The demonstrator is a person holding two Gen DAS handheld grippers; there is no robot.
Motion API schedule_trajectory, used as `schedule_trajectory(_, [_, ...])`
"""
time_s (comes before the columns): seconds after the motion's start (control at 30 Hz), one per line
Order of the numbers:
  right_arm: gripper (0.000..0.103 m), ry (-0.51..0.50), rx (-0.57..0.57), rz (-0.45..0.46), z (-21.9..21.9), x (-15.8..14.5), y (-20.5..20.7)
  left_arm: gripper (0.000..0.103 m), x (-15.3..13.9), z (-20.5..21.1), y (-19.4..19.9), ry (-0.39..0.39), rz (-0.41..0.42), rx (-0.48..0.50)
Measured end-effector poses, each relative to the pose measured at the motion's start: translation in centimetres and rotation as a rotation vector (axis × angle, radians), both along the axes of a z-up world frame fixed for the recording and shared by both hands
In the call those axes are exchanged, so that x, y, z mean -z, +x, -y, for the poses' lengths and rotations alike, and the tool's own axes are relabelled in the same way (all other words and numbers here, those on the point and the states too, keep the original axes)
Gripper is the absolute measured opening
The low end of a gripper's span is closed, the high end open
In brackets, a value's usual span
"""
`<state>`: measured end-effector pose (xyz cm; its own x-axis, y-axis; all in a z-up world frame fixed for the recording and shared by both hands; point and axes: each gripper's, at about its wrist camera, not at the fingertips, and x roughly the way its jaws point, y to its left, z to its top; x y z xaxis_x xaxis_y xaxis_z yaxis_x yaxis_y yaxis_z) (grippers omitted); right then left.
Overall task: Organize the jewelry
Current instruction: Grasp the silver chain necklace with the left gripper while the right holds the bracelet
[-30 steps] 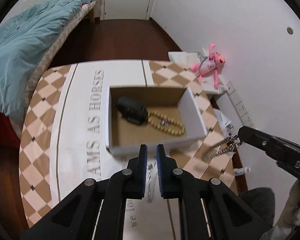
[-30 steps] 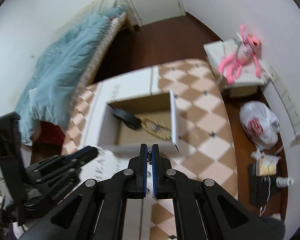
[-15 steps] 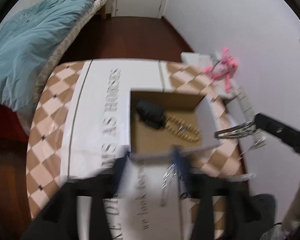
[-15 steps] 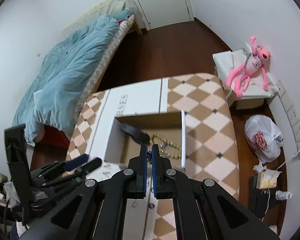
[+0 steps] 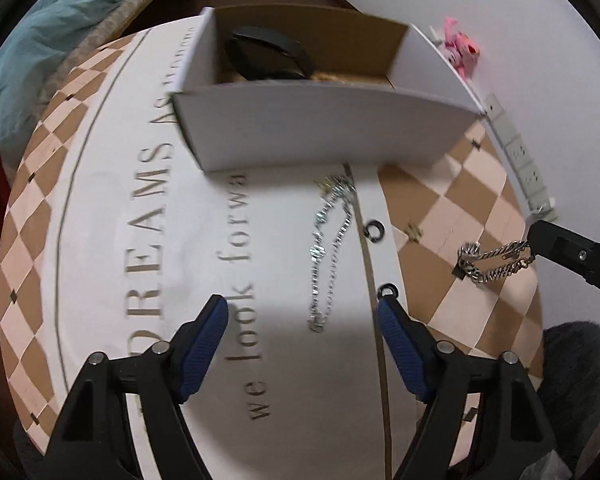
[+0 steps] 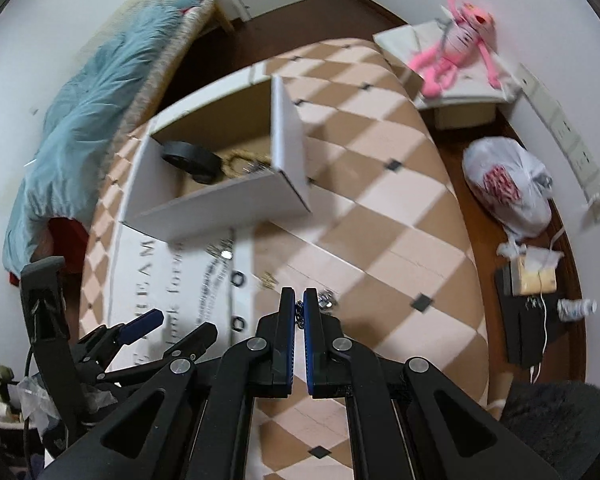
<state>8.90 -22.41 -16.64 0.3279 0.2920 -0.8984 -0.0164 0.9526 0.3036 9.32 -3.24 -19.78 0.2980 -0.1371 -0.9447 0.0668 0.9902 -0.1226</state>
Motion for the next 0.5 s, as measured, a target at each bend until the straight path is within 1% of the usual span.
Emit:
schedule_trajectory(0.03, [0.004,0.003,0.012,-0.009,0.3,0.4,-0.2,0.061,0.1,0.5,-0.1,0.022,0.01,0.011])
schedule_trajectory(0.07, [0.004,0.006,0.021,-0.014,0.5,0.6,-0.2,0.049,0.1,1.1,-0.2,0.052,0.036,0.03])
schedule_trajectory(0.1, [0.004,0.003,0.028,-0.018,0.7,0.8,-0.3,0.035,0.0,1.6,-0.2,0.088,0.059,0.05])
schedule_trajectory(0.13, [0.004,0.0,0.036,-0.02,0.8,1.0,-0.4,0.027,-0.1,2.0,-0.2,0.1,0.074,0.065])
schedule_trajectory(0.17, [0.004,0.002,0.041,-0.023,0.9,1.1,-0.4,0.005,-0.1,2.1,-0.2,0.085,0.076,0.072])
schedule_trajectory(0.2, [0.004,0.004,0.044,-0.025,1.0,1.3,-0.5,0.001,-0.1,2.1,0.0,0.059,0.064,0.076])
schedule_trajectory(0.27, [0.004,0.008,0.052,-0.023,1.1,1.2,-0.5,0.0,-0.2,2.0,0.4,0.014,0.045,0.064])
schedule_trajectory(0.33, [0.004,0.016,0.056,-0.015,1.1,0.9,-0.5,0.0,-0.8,1.4,0.3,-0.022,0.059,0.041])
schedule_trajectory(0.43, [0.004,0.035,0.053,0.007,0.9,-0.2,-0.4,0.0,-2.3,0.3,0.1,-0.075,0.068,0.016])
schedule_trajectory(0.5, [0.004,0.047,0.046,0.024,0.8,-1.1,-0.4,0.0,-3.7,-0.6,-0.1,-0.108,0.084,0.006])
